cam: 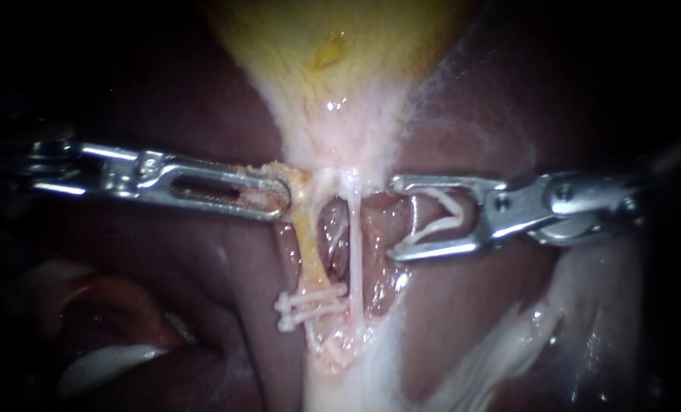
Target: Clipping third clip left tube
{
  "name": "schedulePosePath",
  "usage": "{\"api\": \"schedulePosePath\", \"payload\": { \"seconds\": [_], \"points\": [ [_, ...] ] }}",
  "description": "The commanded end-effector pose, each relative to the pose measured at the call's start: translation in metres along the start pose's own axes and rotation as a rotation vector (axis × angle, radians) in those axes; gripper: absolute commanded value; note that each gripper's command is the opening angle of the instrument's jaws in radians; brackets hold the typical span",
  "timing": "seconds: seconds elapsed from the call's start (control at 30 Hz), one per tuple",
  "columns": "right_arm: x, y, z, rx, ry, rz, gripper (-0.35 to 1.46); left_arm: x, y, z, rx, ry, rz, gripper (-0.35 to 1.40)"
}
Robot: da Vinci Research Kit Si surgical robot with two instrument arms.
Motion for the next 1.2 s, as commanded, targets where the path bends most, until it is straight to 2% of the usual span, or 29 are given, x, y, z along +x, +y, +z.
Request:
{"api": "schedulePosePath", "payload": {
  "seconds": [0.03,0.27,0.7,1.2],
  "points": [
    [-0.0006,-0.0001,0.0009,0.003,-0.001,0.006,0.49,0.0,0.0,0.0,0.0,0.0,0.0,-0.35],
    [-0.0025,-0.0003,0.0048,0.022,-0.001,0.02,0.49,0.0,-0.0001,0.0,-0.001,0.0,0.0,-0.35],
    [-0.0021,0.0006,0.008,0.066,0.004,0.057,0.48,0.0,-0.0003,0.0002,-0.002,-0.001,-0.001,-0.35],
    [-0.0014,0.0013,0.0101,0.115,0.115,0.163,0.47,0.0,-0.0004,0.0004,-0.002,-0.002,-0.001,-0.35]
  ]
}}
